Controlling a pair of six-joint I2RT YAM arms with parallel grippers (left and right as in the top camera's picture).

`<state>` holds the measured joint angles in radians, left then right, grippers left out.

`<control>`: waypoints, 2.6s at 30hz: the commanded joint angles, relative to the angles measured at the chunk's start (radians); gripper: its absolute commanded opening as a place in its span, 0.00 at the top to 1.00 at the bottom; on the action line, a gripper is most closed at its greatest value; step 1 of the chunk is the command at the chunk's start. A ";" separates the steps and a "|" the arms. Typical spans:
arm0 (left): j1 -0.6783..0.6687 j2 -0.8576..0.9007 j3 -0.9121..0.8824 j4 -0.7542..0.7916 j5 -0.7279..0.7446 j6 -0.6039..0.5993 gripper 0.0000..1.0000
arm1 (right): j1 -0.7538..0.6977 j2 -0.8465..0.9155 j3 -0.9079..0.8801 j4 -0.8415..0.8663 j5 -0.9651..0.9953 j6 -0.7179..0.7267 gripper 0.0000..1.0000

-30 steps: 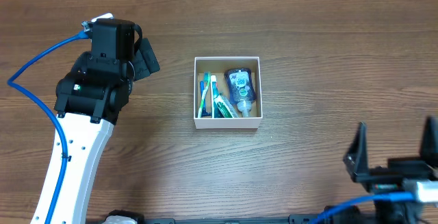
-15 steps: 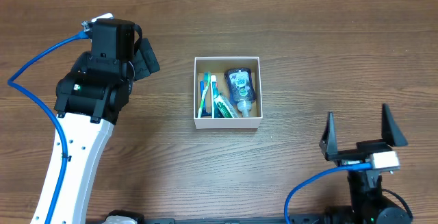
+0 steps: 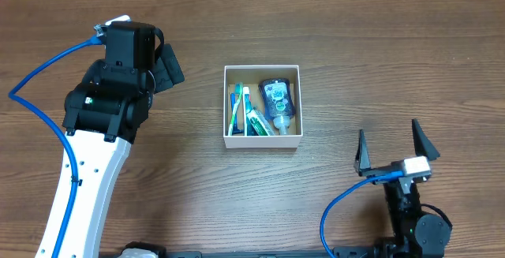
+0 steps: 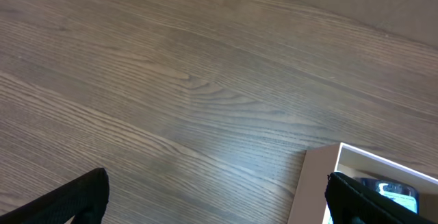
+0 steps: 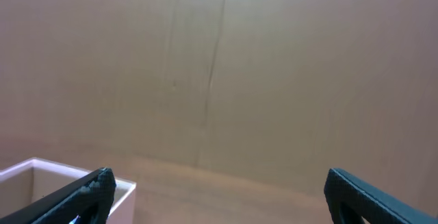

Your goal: Pack container

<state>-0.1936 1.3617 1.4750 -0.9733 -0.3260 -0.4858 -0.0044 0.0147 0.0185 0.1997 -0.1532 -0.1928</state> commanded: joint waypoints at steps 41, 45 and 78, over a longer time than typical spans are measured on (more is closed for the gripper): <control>0.004 0.007 0.011 0.002 -0.010 0.022 0.00 | -0.005 -0.012 -0.010 -0.266 -0.006 -0.061 0.00; 0.004 0.007 0.011 0.002 -0.010 0.022 0.00 | -0.004 -0.012 -0.010 -0.266 -0.006 -0.061 0.00; 0.004 -0.782 0.010 0.002 -0.010 0.022 0.00 | -0.004 -0.012 -0.010 -0.266 -0.006 -0.061 0.00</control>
<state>-0.1936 0.7364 1.4788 -0.9695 -0.3264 -0.4862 -0.0051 0.0128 0.0185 -0.0719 -0.1535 -0.2615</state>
